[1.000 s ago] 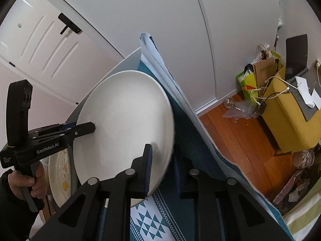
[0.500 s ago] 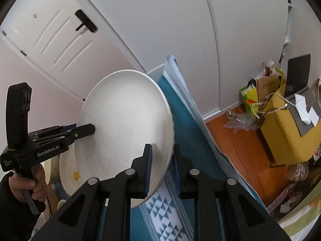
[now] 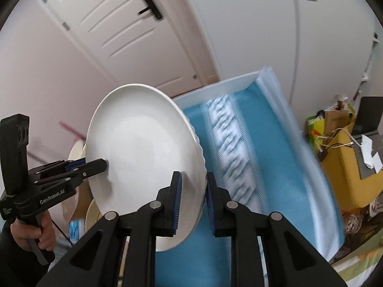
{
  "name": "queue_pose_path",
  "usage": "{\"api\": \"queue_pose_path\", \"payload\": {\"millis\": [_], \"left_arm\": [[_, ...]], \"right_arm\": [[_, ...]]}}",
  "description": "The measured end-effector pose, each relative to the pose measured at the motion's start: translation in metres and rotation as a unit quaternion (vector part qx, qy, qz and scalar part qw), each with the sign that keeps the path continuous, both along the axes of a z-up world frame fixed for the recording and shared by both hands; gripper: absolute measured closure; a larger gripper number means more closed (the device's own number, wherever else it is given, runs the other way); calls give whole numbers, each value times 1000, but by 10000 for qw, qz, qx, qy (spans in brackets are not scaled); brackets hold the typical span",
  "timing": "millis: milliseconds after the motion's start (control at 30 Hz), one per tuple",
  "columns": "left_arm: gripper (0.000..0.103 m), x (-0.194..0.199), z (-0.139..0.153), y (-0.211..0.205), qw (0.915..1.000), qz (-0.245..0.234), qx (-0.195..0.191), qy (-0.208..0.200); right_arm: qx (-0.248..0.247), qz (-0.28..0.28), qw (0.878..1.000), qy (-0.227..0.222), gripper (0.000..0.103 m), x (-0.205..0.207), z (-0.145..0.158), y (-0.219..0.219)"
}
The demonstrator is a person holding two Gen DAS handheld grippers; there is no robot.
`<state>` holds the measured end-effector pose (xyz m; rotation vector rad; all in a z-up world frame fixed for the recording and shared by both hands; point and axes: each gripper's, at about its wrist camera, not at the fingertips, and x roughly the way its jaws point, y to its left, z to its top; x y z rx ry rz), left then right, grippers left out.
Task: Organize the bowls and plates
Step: 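Carry the white plate and lower it onto the yellow plate with the right tool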
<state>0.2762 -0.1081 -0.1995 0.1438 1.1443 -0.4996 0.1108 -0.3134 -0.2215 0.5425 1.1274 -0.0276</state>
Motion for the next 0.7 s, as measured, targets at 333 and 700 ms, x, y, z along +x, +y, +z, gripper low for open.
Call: {"api": "queue_pose_path", "payload": {"millis": [333, 700], "left_arm": [[84, -64, -27, 96, 9892, 1398, 150, 405], [84, -93, -64, 152, 9662, 2457, 48, 775]], "right_arm": [[474, 1210, 9907, 411, 85, 3, -34, 80], [482, 2324, 9688, 715, 85, 28, -63, 130]]}}
